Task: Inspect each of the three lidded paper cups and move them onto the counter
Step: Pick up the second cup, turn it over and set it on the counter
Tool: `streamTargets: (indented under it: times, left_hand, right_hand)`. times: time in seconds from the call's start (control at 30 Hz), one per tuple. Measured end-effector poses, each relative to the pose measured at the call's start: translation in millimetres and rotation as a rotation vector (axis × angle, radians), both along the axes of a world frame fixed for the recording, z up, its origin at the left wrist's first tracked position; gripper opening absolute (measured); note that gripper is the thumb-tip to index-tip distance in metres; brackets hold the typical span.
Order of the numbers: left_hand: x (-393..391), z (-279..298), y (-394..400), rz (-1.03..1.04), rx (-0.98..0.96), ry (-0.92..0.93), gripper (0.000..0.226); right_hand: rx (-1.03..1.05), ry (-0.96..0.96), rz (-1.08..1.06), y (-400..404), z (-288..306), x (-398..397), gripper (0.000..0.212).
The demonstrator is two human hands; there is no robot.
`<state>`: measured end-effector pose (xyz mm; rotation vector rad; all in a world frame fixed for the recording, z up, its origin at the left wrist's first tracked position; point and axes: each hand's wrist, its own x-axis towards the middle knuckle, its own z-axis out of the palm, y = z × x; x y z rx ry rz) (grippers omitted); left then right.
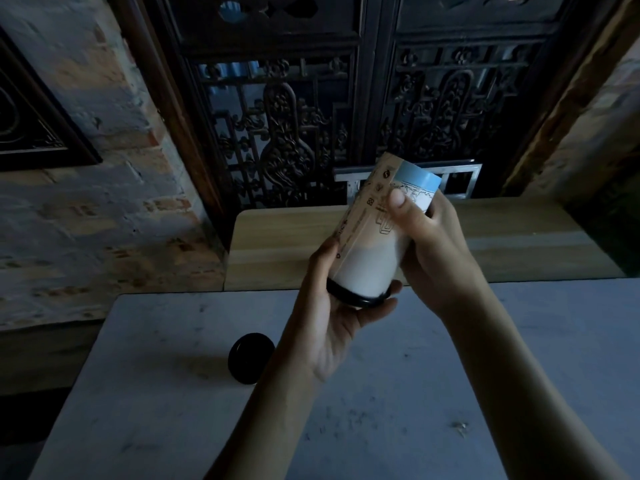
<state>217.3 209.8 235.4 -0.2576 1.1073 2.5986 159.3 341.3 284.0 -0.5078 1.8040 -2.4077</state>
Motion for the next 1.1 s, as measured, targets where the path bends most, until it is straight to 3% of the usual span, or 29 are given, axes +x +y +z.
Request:
streamTargets:
  times: [0.13,0.3,0.4,0.53,0.67,0.77,1.1]
  left_hand:
    - [1,-1,0,-0.020,0.039,-0.009,0.067]
    - [0,-16,7,0.123,0.001,0.055,0.064]
    - [-3,-21,7,0.173,0.010,-0.006,0.069]
    - [-5,-31,8,0.260,-0.005,-0.037,0.079]
    - [-5,-42,9,0.308,-0.054,-0.052,0.065]
    - [-4,-50,10,0.329,-0.076,-0.096,0.064]
    - [10,-81,6,0.288,-0.136,-0.121,0.069]
  right_hand:
    - [-0.060,-0.036,0.053,-1,-1,1,0.084]
    - [-0.081,-0.085,-0.102,-6,-17,2,0.053]
    - [-0.036,-0.100,-0.159,-10,-28,5,0.063]
    - [0.142,-0.048,-0.211,-11,-50,13,0.087]
    - [0.654,0.289,-0.379,-13,-74,19,0.059]
    - [0.844,0.389,-0.348,-7,-95,20,0.047]
    - [0.933,0.339,-0.331,7,-134,29,0.047]
